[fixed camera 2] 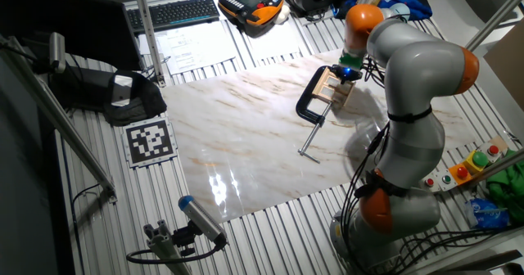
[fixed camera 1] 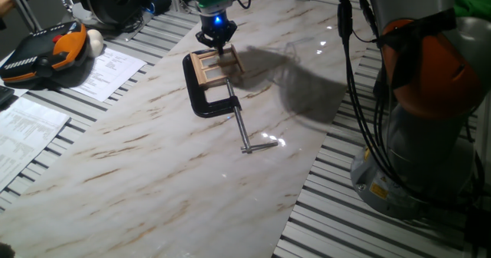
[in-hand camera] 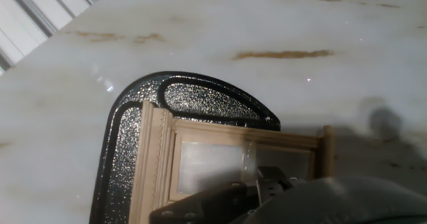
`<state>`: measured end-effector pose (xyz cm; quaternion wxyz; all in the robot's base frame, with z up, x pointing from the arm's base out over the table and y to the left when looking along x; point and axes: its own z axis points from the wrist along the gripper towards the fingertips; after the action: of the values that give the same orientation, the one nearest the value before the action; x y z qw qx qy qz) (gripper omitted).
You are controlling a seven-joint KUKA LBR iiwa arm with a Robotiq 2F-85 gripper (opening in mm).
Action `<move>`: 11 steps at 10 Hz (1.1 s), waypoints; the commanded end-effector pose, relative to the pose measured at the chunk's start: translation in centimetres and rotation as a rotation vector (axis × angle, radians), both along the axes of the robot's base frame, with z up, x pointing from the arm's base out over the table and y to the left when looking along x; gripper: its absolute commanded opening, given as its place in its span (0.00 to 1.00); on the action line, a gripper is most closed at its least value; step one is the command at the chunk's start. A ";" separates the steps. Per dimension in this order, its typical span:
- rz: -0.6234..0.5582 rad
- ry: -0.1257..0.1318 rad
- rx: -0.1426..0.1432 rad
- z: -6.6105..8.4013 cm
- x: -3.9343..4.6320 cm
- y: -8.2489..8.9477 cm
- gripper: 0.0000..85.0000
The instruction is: Open a sliding window
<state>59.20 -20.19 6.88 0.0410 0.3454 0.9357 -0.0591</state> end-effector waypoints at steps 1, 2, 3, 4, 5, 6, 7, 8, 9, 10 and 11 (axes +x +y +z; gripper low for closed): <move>0.000 -0.003 0.001 -0.2 -0.05 -0.2 0.00; 0.006 -0.012 -0.002 -0.4 -0.02 -0.4 0.00; 0.019 -0.025 -0.022 -0.6 0.10 -0.4 0.00; 0.028 -0.041 -0.037 -0.7 0.19 -0.4 0.00; 0.037 -0.045 -0.049 -0.9 0.26 -0.4 0.00; 0.043 -0.051 -0.062 -1.0 0.30 -0.3 0.00; 0.042 -0.063 -0.073 -1.1 0.34 -0.3 0.00; 0.037 -0.069 -0.075 -1.2 0.38 -0.3 0.00; 0.030 -0.073 -0.076 -1.2 0.39 -0.4 0.00; 0.025 -0.074 -0.078 -1.3 0.41 -0.4 0.00; 0.019 -0.075 -0.080 -1.3 0.39 -0.5 0.00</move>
<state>59.59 -20.68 5.57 0.0905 0.3362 0.9337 -0.0838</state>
